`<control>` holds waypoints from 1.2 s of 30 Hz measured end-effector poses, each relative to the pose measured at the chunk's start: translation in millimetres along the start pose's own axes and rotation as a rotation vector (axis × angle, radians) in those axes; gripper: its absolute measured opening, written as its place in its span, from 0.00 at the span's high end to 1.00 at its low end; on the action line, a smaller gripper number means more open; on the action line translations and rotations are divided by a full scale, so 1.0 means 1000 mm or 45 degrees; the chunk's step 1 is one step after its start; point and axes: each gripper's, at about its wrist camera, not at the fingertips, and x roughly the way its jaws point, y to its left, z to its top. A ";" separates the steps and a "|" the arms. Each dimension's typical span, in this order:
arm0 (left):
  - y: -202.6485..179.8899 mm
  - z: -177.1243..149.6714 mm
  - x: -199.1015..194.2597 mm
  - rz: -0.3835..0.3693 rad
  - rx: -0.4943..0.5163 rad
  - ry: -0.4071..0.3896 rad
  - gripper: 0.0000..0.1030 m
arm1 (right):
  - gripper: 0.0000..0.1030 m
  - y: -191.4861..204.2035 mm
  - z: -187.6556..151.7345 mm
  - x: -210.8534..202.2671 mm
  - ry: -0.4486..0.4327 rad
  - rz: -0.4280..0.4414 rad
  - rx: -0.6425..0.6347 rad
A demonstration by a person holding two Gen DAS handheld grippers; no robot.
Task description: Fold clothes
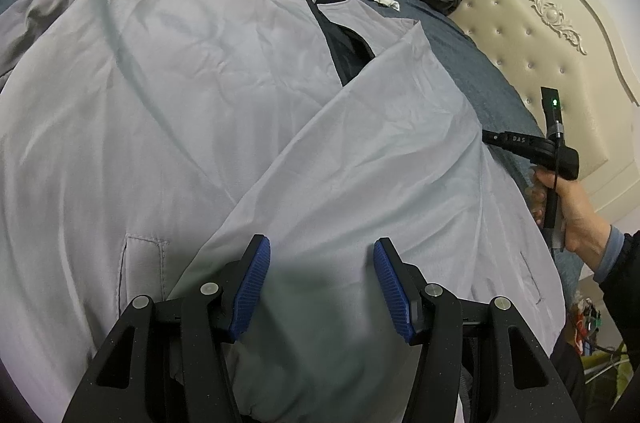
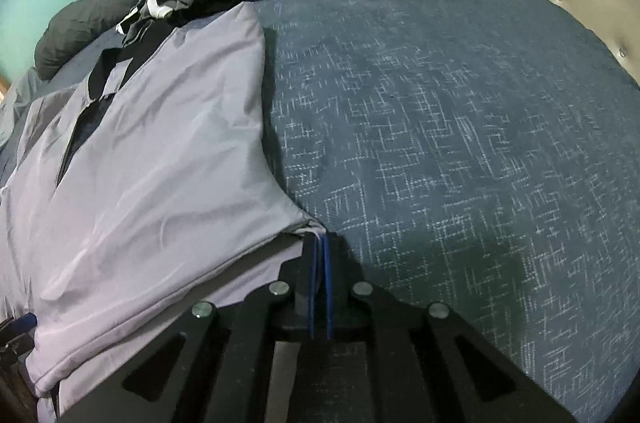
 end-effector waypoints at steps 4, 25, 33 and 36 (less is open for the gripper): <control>0.002 0.001 -0.001 -0.012 -0.012 0.002 0.44 | 0.85 -0.007 0.000 -0.008 0.015 0.032 -0.009; 0.006 -0.002 -0.007 -0.005 -0.020 -0.031 0.43 | 0.46 0.054 0.171 0.010 -0.031 0.118 0.056; 0.005 -0.003 -0.004 0.004 -0.002 -0.047 0.43 | 0.49 0.083 0.209 0.067 0.064 0.007 0.018; 0.005 -0.004 -0.004 0.002 0.005 -0.049 0.43 | 0.79 0.087 0.214 0.090 0.121 -0.057 0.004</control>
